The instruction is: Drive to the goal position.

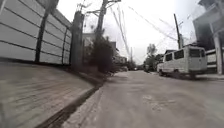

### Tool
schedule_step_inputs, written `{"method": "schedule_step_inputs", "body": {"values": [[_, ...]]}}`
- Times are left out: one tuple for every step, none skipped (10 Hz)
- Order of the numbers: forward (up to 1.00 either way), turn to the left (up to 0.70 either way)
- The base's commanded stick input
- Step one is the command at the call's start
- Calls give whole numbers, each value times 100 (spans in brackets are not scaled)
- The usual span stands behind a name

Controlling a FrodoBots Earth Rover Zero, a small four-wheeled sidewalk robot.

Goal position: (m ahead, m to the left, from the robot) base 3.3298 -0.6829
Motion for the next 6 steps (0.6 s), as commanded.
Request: {"method": "schedule_step_inputs", "body": {"values": [[70, 0], [70, -16], [70, -34], [70, -34], [70, -34], [70, -34]]}}
